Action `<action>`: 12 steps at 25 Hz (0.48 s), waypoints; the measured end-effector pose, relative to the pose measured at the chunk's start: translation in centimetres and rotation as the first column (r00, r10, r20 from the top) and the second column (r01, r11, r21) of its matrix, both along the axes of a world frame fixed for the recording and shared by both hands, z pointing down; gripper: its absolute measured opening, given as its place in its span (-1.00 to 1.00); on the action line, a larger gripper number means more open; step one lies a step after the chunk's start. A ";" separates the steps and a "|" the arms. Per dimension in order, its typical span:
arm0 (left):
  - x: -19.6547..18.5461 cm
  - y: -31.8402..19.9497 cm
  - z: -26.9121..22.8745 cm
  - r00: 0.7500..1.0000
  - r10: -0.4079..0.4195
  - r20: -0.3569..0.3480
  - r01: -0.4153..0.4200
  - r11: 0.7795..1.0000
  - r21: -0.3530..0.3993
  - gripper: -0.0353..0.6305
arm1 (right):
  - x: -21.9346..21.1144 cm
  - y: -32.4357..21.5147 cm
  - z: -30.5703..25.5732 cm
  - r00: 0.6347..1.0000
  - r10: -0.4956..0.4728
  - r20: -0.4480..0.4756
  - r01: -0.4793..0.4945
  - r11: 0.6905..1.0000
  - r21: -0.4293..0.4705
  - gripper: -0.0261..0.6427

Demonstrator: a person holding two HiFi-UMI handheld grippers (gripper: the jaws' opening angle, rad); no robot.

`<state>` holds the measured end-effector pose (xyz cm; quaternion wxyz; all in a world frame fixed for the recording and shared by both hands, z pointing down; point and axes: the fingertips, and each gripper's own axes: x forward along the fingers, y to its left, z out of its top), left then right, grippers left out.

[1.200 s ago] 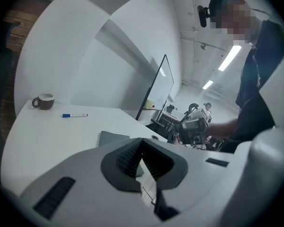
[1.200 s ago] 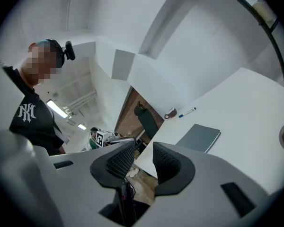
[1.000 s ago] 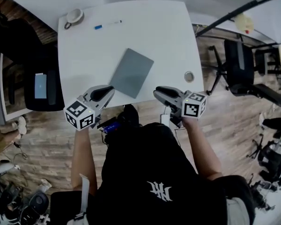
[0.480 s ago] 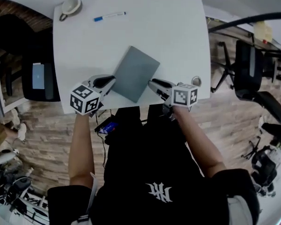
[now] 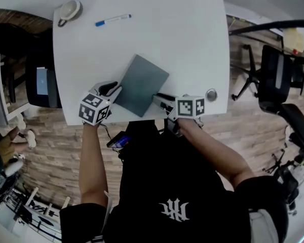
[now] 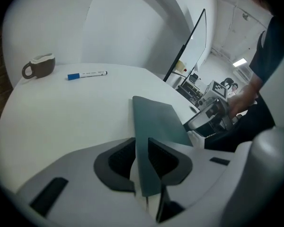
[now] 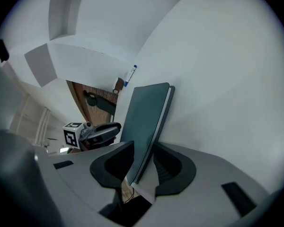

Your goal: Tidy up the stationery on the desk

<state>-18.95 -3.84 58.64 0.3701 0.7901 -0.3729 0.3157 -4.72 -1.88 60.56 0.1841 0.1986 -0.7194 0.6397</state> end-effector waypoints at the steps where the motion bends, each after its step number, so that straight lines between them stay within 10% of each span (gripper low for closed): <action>1: 0.1 0.0 0.1 1.000 -0.004 0.007 0.004 1.000 -0.004 -0.65 | 0.0 -0.2 0.1 1.000 0.000 -0.007 0.000 1.000 -0.001 -0.53; 12: -0.2 0.4 1.3 0.999 -0.032 0.041 0.035 0.997 -0.064 -0.71 | 0.1 -0.7 1.0 0.999 0.011 -0.042 -0.013 0.999 -0.049 -0.63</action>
